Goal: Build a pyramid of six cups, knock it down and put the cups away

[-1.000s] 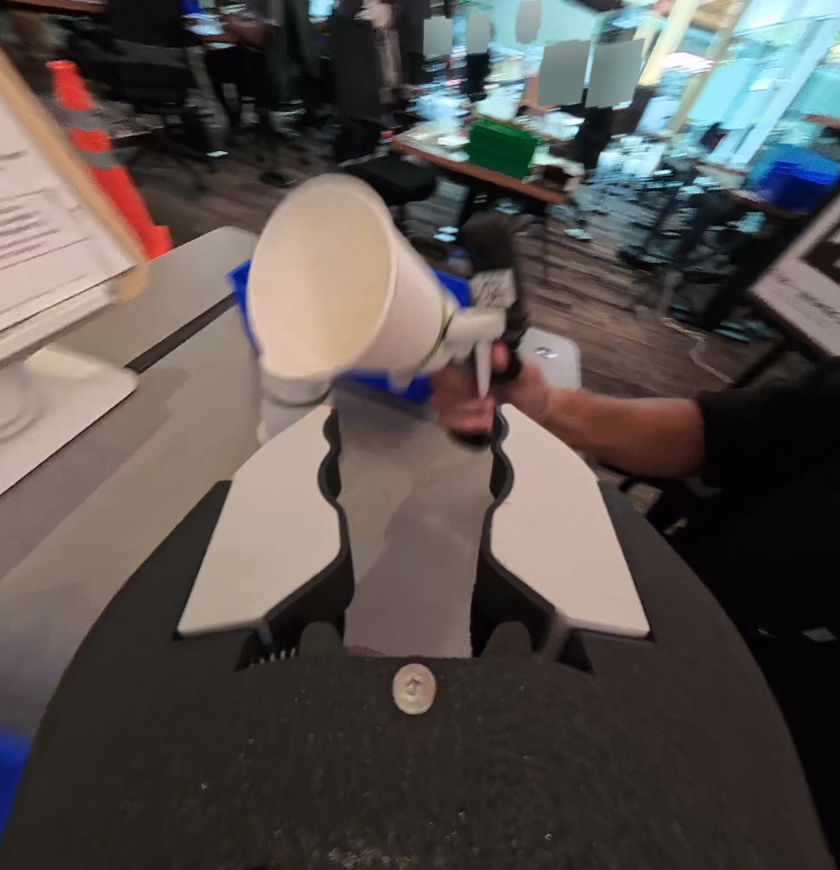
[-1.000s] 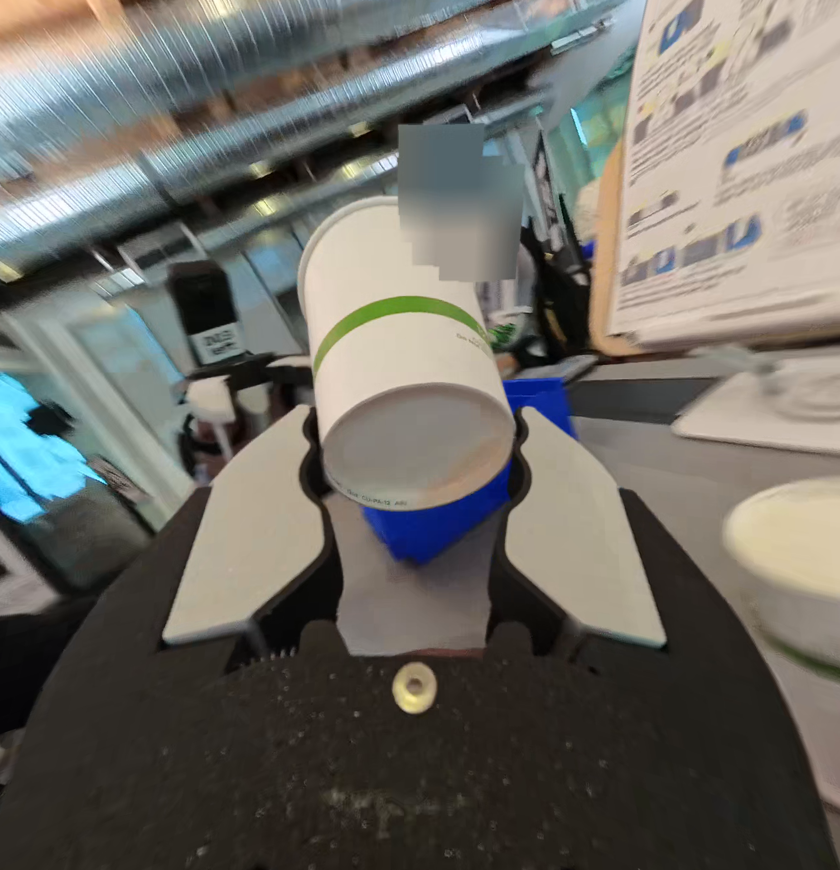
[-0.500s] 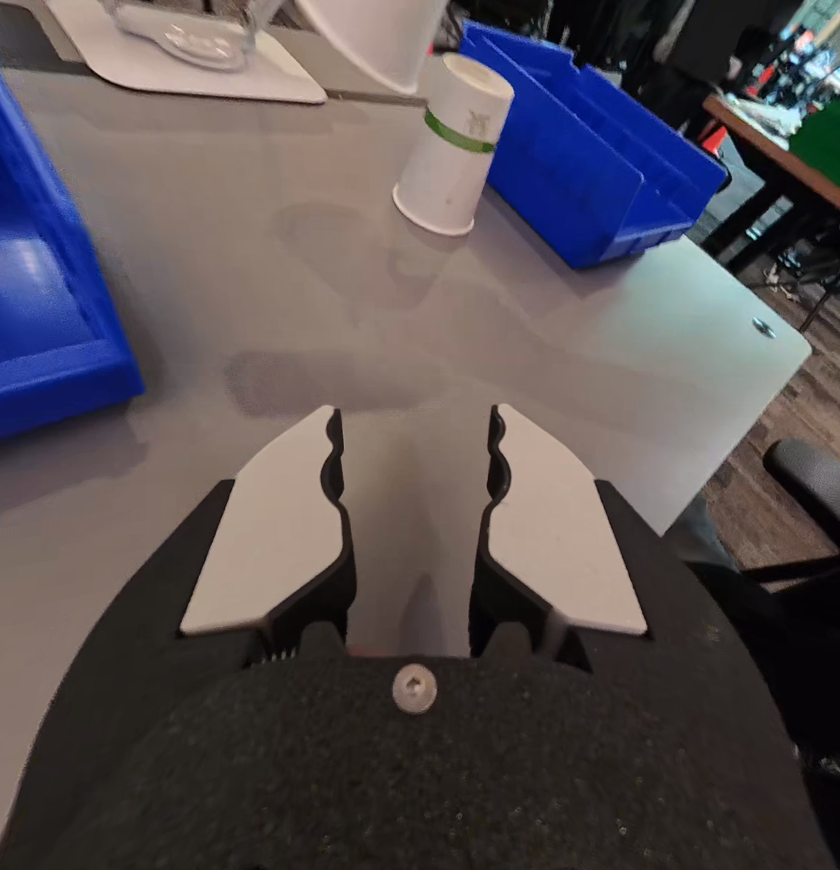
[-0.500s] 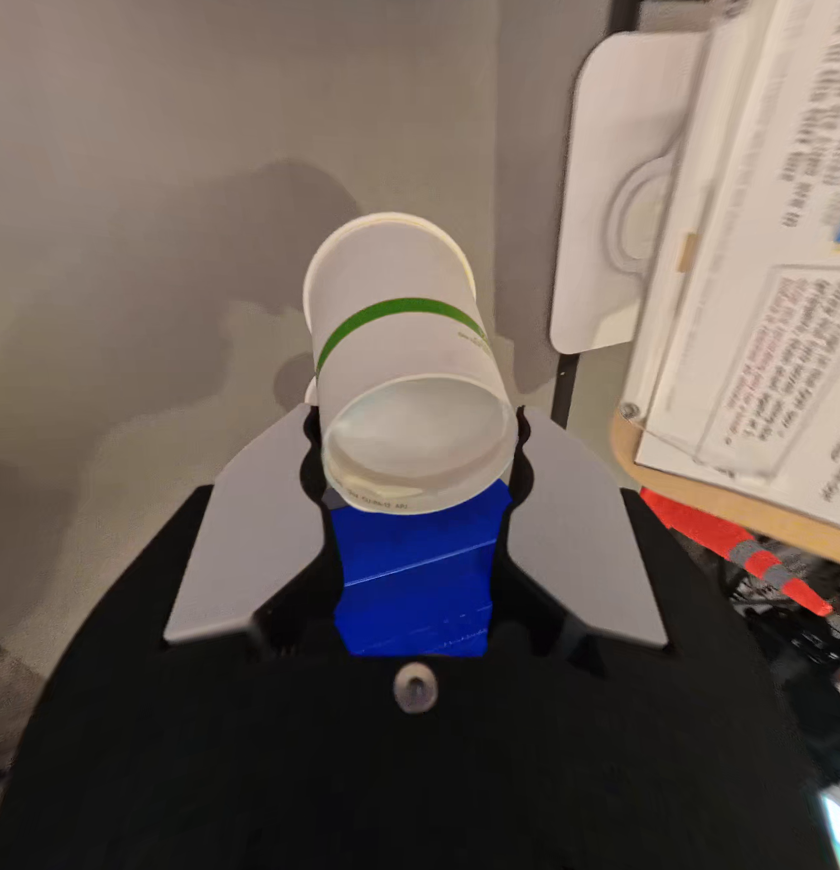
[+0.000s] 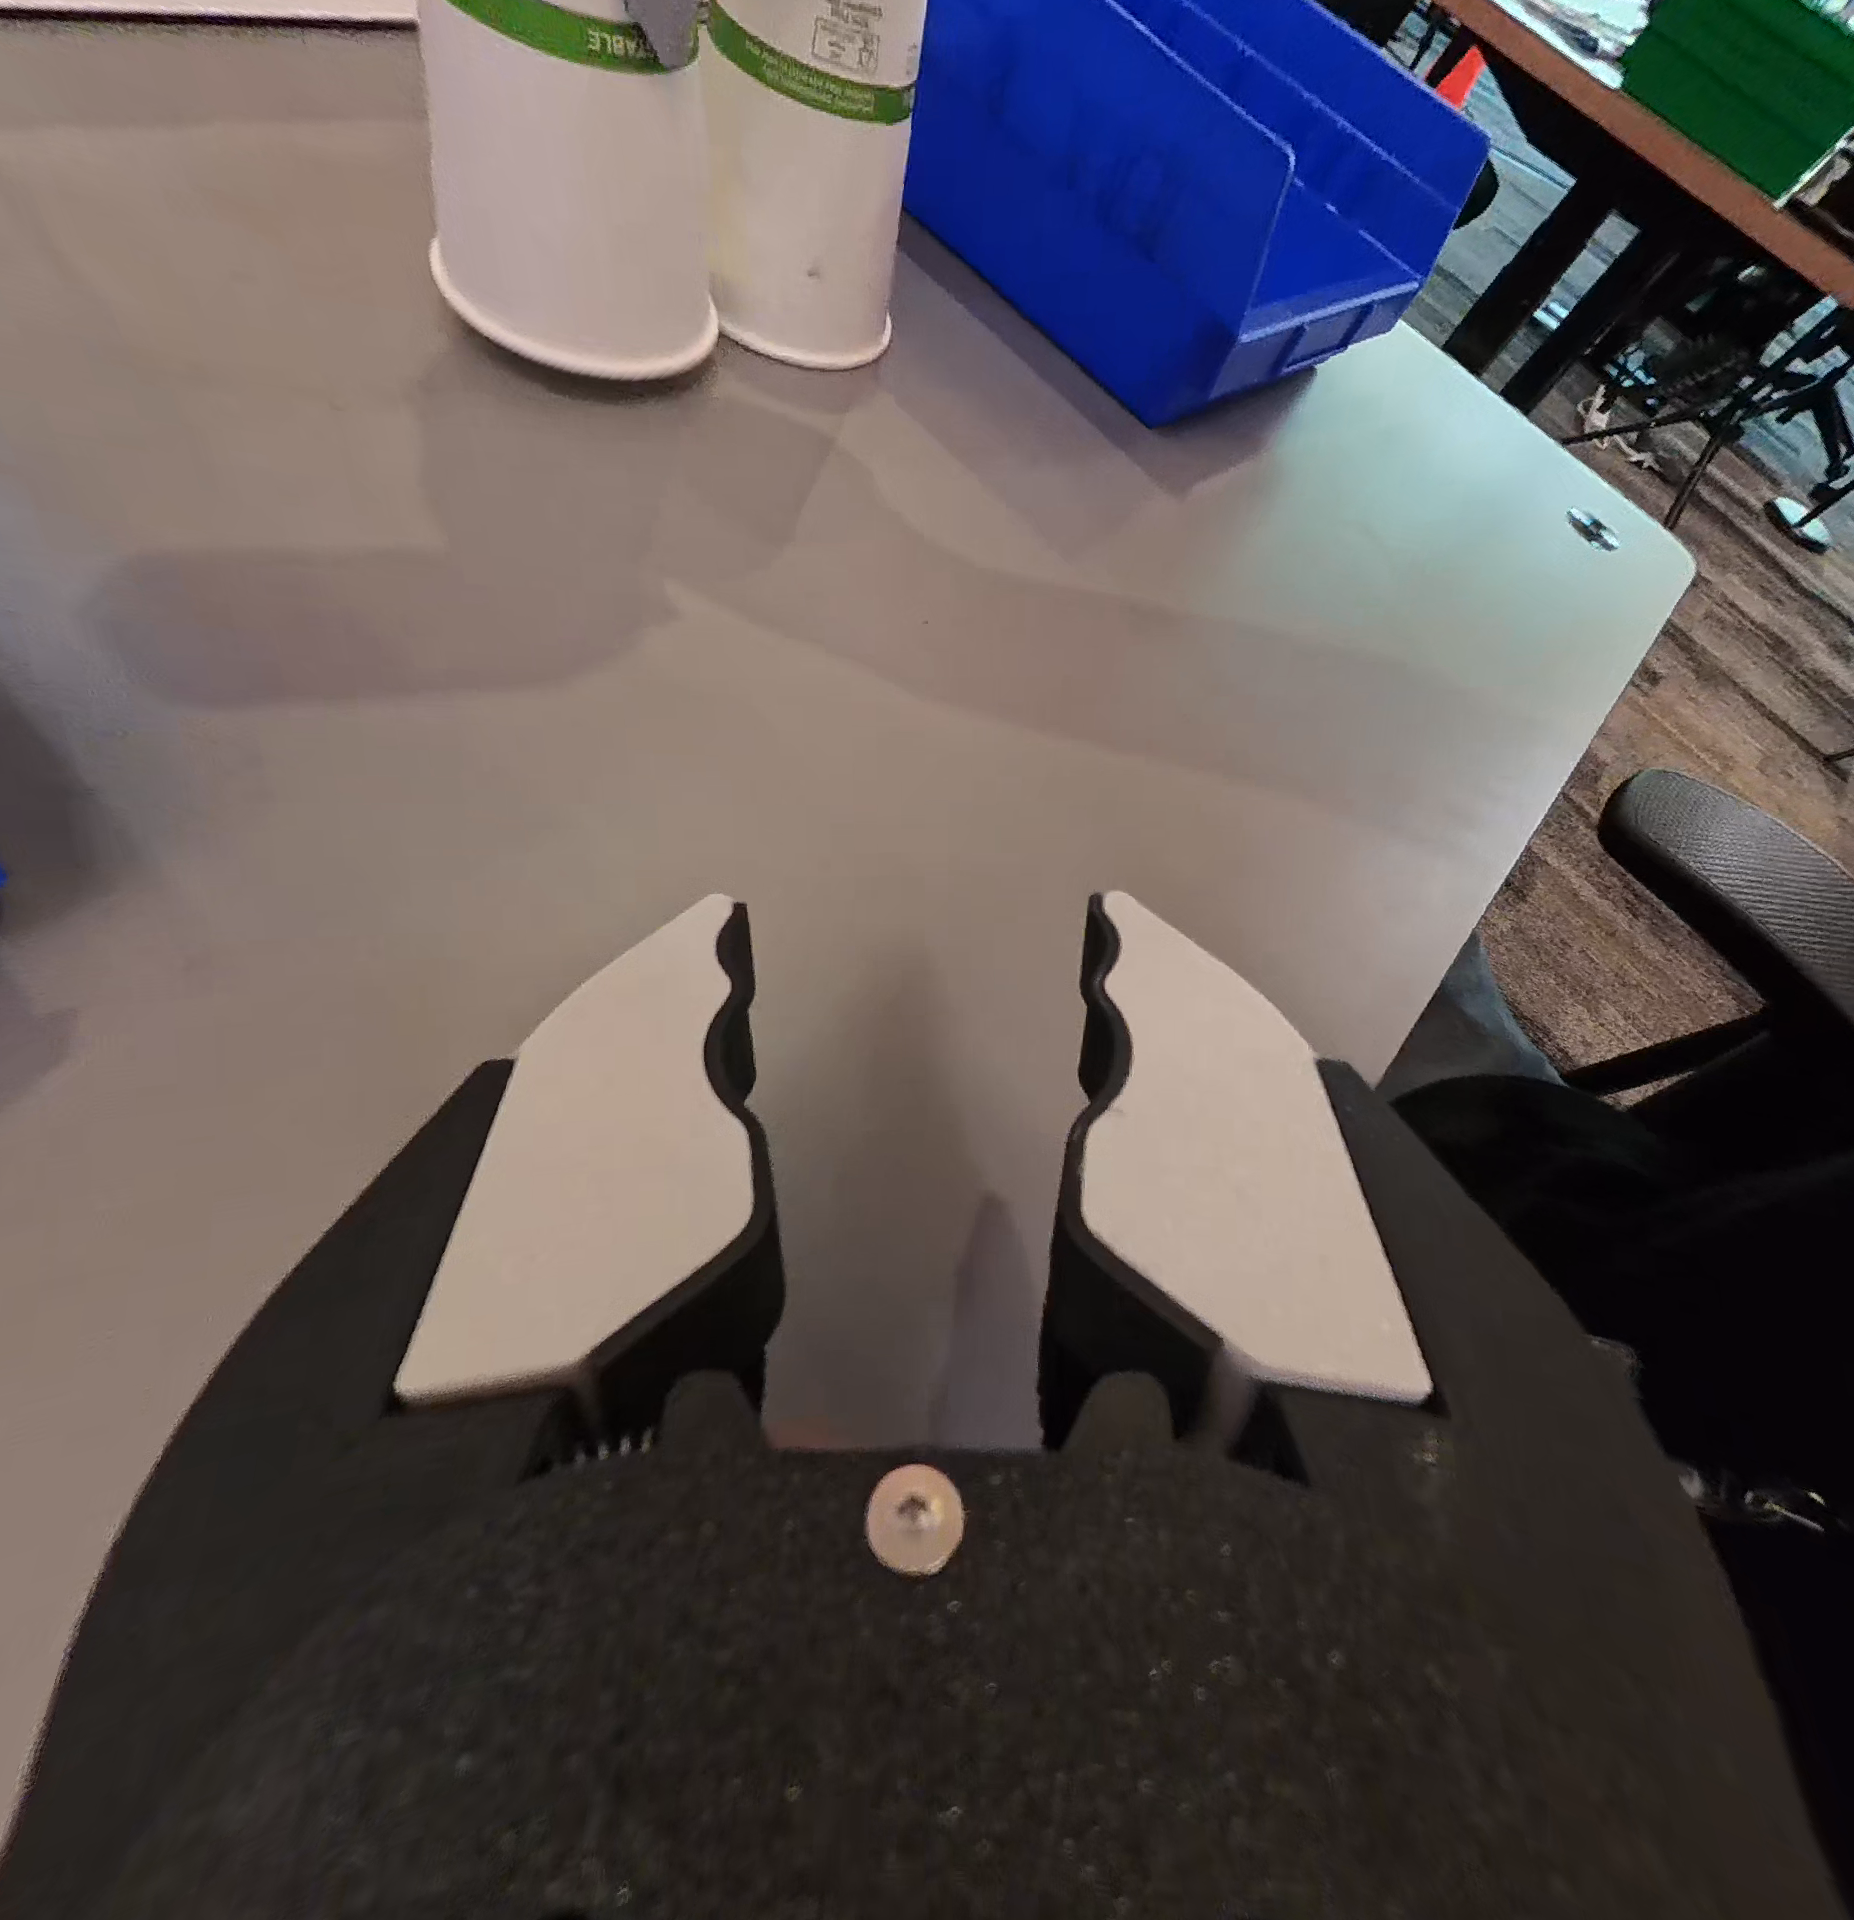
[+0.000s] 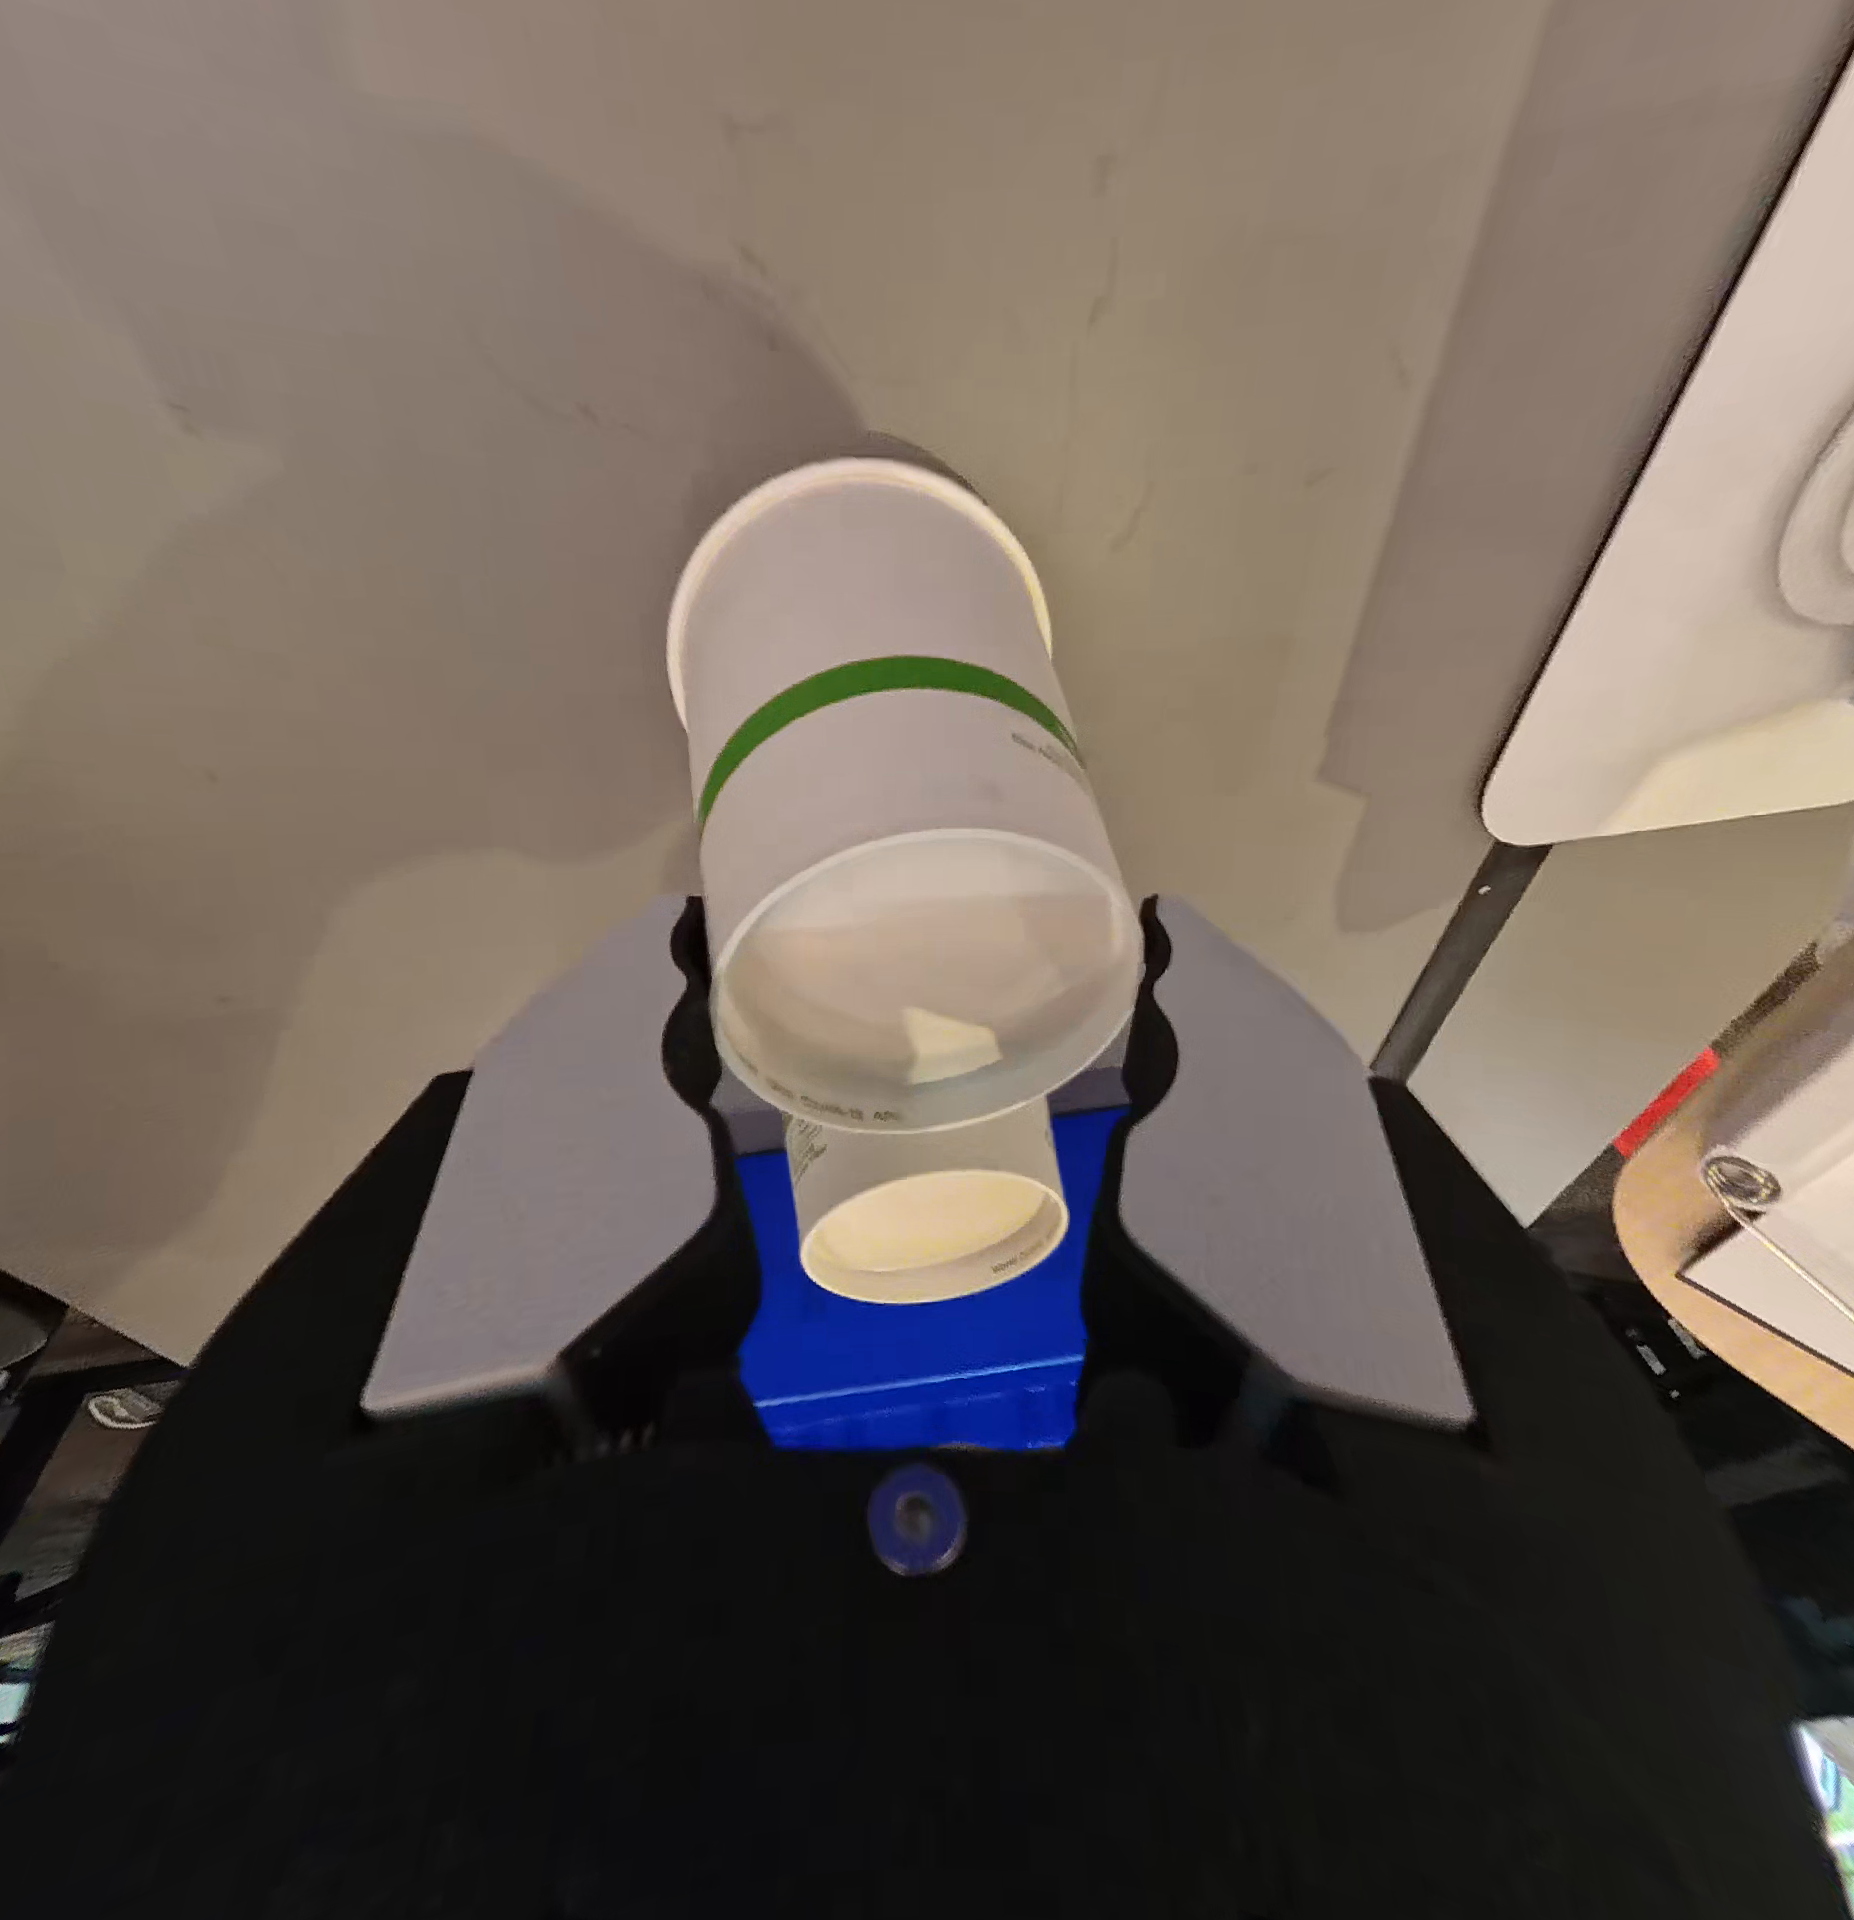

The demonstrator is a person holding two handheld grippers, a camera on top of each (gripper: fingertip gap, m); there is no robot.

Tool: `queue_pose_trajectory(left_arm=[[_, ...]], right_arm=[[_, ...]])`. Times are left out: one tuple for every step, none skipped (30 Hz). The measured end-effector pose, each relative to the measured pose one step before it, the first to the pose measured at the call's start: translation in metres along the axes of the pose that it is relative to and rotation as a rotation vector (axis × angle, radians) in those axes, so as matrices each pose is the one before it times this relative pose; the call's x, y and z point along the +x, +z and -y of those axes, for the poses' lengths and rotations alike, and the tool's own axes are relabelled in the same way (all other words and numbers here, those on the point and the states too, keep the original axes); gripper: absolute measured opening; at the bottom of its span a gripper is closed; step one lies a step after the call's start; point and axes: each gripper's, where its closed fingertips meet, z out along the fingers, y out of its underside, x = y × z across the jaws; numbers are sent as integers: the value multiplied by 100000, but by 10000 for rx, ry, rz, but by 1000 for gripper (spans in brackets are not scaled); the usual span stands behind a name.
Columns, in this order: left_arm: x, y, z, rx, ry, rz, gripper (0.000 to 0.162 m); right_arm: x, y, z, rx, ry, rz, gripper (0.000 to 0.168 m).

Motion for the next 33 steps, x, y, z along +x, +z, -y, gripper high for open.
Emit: queue_pose_trajectory(left_arm=[[9,117,-209,-114,112,33,61],[69,128,-194,-116,104,1,61],[85,120,-153,-83,78,1,61],[104,86,-99,-57,57,-9,61],[112,63,-44,-25,46,-19,61],[124,35,-27,-20,36,-36,62],[71,25,-27,-25,19,-13,62],[22,19,-43,-24,12,1,62],[5,-3,-11,4,5,-6,62],[31,18,-30,-6,-17,-46,62],[30,22,-66,-46,-47,-48,62],[5,19,-1,2,-50,-29,63],[64,0,27,30,-37,-59,63],[44,2,-5,-13,-38,-51,63],[-79,-2,21,19,-36,38,63],[-63,-9,3,17,-23,19,64],[7,5,-121,-59,-28,-43,64],[-91,25,-110,-46,-37,10,65],[-120,34,-56,-10,-33,18,65],[-41,50,-42,-21,-34,-41,65],[-15,20,4,-11,-36,-46,65],[2,-2,17,-12,-14,-52,64],[-12,-61,34,-27,42,-30,64],[-89,-155,140,44,89,39,63],[-8,-227,212,89,94,-11,60],[158,-273,255,46,73,-146,58],[114,-383,421,44,69,-138,58],[-77,-527,628,74,166,-40,58],[-289,-682,755,38,313,62,56],[-545,-804,898,44,433,189,52],[-728,-849,854,-37,554,225,50],[-1009,-874,731,-181,654,268,48],[-1482,-869,553,-297,722,414,43]], right_arm=[[-33,115,16,-51,-25,-5,77],[132,126,-30,-83,-30,-106,77],[71,149,91,2,-18,-42,77],[-189,165,148,71,29,149,77],[-159,198,115,44,28,132,77],[64,171,-26,-33,2,-33,77],[93,25,1,7,-22,-67,77],[-41,-2,-33,-20,24,19,77],[-87,-7,-91,-40,9,29,77],[-62,9,-133,-79,-21,-11,77],[-36,12,-35,-38,-61,-48,77],[-81,12,153,70,-85,-30,77],[-160,20,109,36,-57,22,78],[-54,-47,-55,-33,-21,-38,84],[194,-294,-88,0,9,-214,93],[265,-699,9,171,20,-264,96],[103,-1091,246,425,59,-156,96],[18,-1451,382,611,119,-99,96],[65,-1722,455,763,190,-164,96],[76,-1893,604,963,255,-255,96],[-211,-1949,742,1187,290,-188,95],[-676,-1896,846,1392,311,-90,95],[-1135,-1757,837,1564,397,25,93],[-1586,-1501,676,1640,557,184,93],[-1757,-1171,237,1595,744,229,91],[-1603,-848,-356,1427,863,133,87],[-1256,-668,-1056,1127,901,-20,83],[-800,-659,-1532,949,920,-160,83],[-368,-758,-1709,898,1035,-253,84],[-373,-888,-1827,741,978,-66,84],[-260,-1046,-1803,509,831,-4,81],[-41,-1149,-1476,491,642,-81,77],[39,-1170,-1213,376,234,-123,77]])
